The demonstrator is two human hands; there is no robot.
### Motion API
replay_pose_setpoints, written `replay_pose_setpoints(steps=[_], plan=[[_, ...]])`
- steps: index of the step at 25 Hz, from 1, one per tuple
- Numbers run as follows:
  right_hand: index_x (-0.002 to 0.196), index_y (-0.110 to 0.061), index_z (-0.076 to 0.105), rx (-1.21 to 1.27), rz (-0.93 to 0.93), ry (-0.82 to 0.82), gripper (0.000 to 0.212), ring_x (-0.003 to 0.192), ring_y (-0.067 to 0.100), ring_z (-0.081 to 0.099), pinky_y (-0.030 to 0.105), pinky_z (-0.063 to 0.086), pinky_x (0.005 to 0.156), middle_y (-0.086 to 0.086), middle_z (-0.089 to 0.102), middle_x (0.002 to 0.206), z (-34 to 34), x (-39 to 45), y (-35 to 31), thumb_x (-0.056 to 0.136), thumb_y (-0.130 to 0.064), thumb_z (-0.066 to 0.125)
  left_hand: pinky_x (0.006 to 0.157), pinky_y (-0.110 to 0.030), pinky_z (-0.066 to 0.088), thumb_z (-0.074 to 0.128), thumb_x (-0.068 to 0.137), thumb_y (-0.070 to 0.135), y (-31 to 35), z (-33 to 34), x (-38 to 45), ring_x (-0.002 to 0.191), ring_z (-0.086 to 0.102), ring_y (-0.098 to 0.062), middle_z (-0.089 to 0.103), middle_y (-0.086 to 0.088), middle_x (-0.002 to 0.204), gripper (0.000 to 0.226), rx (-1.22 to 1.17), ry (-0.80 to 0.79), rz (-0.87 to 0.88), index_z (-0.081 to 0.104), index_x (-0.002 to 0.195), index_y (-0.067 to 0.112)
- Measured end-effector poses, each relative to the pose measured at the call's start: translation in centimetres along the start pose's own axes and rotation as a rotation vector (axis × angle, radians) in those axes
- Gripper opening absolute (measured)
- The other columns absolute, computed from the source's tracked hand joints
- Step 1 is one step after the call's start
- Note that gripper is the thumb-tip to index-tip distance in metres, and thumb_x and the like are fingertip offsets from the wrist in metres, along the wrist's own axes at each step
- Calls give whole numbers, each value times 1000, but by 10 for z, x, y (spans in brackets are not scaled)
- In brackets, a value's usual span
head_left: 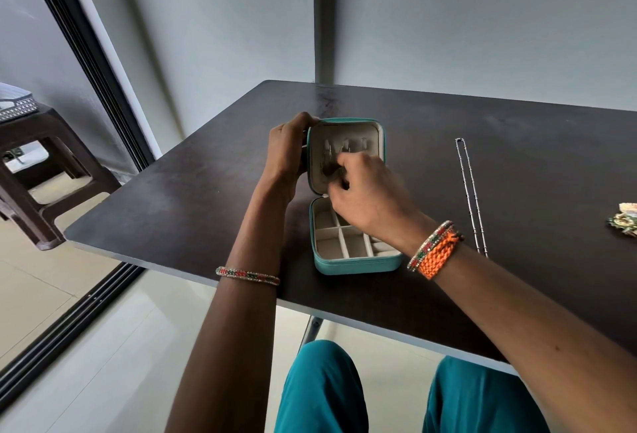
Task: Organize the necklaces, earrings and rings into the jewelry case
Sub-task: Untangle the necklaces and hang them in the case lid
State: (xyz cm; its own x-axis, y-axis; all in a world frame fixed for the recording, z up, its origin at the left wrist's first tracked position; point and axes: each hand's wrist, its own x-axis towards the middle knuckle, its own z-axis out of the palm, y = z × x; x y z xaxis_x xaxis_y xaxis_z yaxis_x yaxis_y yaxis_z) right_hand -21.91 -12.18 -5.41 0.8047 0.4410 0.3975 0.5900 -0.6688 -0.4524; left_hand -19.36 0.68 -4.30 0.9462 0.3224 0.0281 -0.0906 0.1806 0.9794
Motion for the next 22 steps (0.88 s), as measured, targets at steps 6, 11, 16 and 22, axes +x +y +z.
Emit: replay_pose_setpoints(steps=[6, 11, 16, 22], plan=[[94, -13, 61, -26, -13, -30, 12, 67, 16, 61, 39, 56, 65, -2, 65, 79, 0, -1, -2, 89, -18, 51, 49, -23, 41, 48, 87, 20, -4, -1, 3, 54, 51, -14, 53, -7, 71, 21, 31, 4, 11, 65, 81, 9], [91, -13, 63, 106, 38, -88, 13, 55, 12, 50, 32, 45, 56, -7, 56, 63, 0, 1, 4, 87, -17, 51, 50, -24, 39, 49, 87, 20, -4, 0, 4, 52, 50, -14, 52, -5, 67, 21, 37, 31, -8, 64, 75, 11], [91, -15, 69, 214, 38, 85, 17, 47, 7, 47, 22, 38, 49, -3, 61, 61, -1, 4, 6, 84, -14, 54, 47, -18, 43, 47, 89, 21, -4, 1, 2, 52, 53, -12, 57, -5, 70, 23, 28, -7, -5, 66, 80, 13], [95, -17, 66, 6, -15, 13, 14, 65, 16, 59, 25, 45, 58, -2, 67, 78, -1, -2, 4, 87, -18, 53, 52, -23, 41, 47, 89, 23, -5, 1, 3, 57, 52, -14, 57, -4, 69, 23, 21, -4, -25, 66, 79, 16]])
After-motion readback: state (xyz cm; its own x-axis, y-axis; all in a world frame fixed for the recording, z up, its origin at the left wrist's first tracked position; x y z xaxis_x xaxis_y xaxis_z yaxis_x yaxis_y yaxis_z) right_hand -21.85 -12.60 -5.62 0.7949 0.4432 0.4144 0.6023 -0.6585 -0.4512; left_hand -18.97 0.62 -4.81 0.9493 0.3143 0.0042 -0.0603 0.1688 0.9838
